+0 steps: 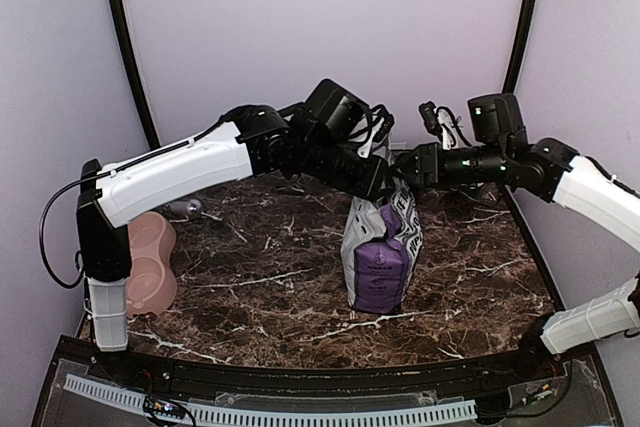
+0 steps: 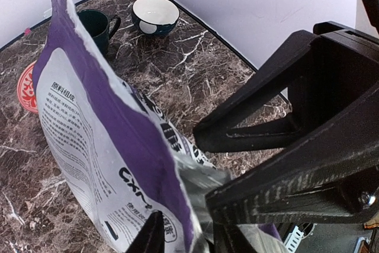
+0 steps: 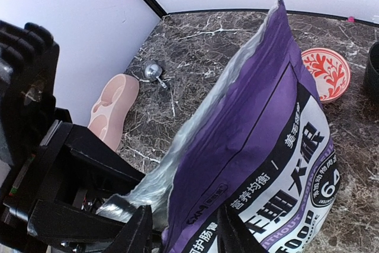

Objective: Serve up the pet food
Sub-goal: Open the seal of the pet food bag.

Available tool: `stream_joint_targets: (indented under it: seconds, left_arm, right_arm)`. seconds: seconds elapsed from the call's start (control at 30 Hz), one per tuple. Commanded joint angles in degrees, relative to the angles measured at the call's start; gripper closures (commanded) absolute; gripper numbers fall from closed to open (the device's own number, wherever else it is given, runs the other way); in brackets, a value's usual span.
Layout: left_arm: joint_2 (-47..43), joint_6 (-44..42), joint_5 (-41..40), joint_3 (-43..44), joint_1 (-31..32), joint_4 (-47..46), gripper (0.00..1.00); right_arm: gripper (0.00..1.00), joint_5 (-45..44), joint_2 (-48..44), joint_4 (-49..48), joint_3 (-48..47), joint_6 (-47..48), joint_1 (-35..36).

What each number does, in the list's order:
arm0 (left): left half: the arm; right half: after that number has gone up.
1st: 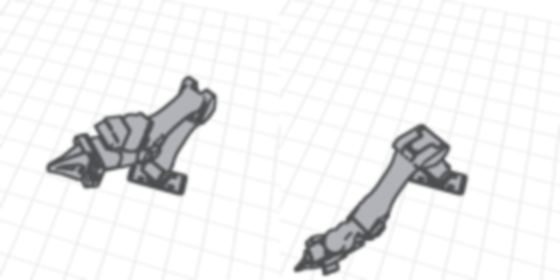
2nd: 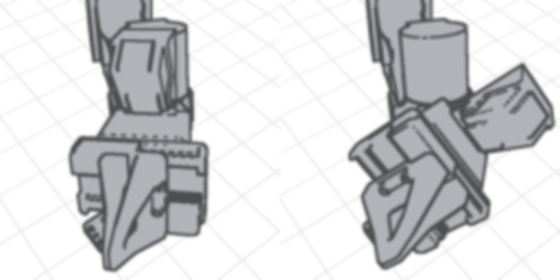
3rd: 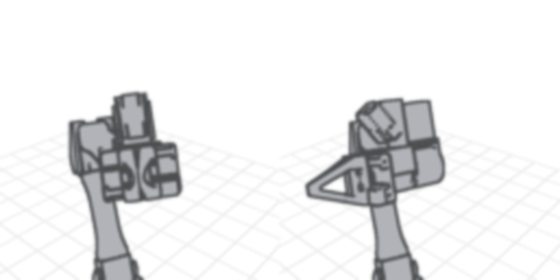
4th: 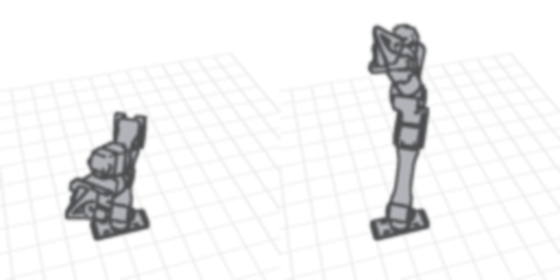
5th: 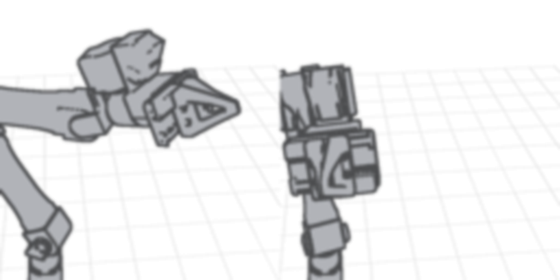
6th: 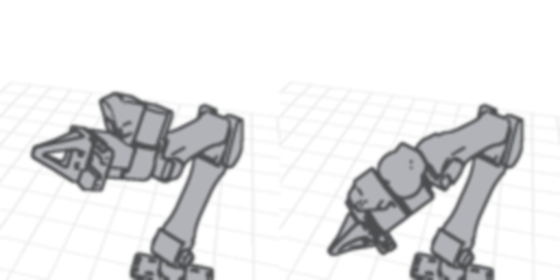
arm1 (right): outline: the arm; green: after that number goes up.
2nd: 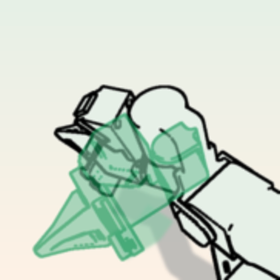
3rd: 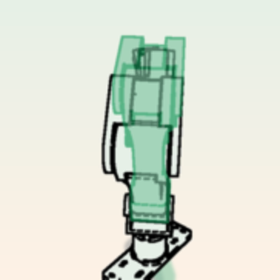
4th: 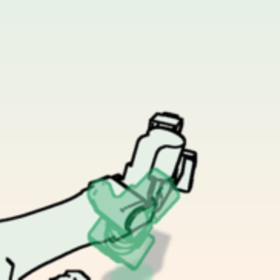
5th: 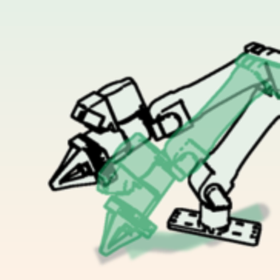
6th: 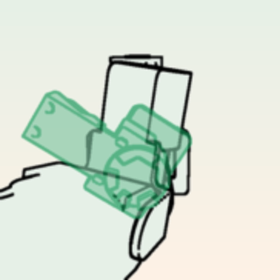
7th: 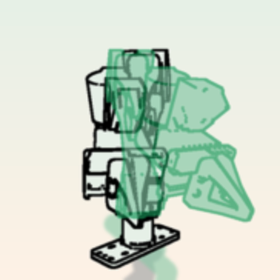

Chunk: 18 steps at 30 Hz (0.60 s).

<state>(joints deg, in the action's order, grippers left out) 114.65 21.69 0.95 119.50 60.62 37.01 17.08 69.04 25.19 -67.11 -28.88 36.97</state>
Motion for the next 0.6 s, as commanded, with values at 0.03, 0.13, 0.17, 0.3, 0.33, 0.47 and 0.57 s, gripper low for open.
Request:
stream_joint_targets:
  seconds: [0.03, 0.13, 0.17, 0.3, 0.33, 0.47, 0.57]
  left_arm:
    - [1.05, -1.65, -2.03, 2.22, -0.42, 2.35, 0.69]
    - [1.27, -2.16, -3.32, 2.80, -0.42, 2.19, 0.71]
    - [1.35, -2.24, -3.47, 2.87, -0.42, 2.21, 0.73]
    - [1.37, -2.28, -3.95, 2.81, -0.42, 2.28, 0.87]
    - [1.44, -2.20, -4.02, 2.78, -0.42, 2.44, 0.90]
    - [1.45, -2.20, -4.77, 2.84, -0.42, 2.99, 1.00]
    - [1.45, -1.58, -6.71, 3.25, -0.44, 4.31, 1.00]
  right_arm:
    - [0.62, -3.53, 1.95, 1.70, -2.93, 1.51, -0.30]
    - [0.62, -4.61, 3.46, 2.50, -4.08, 2.25, -0.32]
    - [0.63, -4.91, 4.01, 2.79, -4.35, 2.54, -0.31]
    - [0.70, -4.56, 5.01, 2.41, -4.08, 3.11, -0.28]
    - [0.73, -4.31, 4.97, 2.08, -3.86, 3.18, -0.26]
    - [0.93, -3.81, 4.43, 1.34, -3.08, 3.48, -0.23]
    - [1.00, -5.25, 3.80, 2.20, -3.03, 3.81, -0.16]
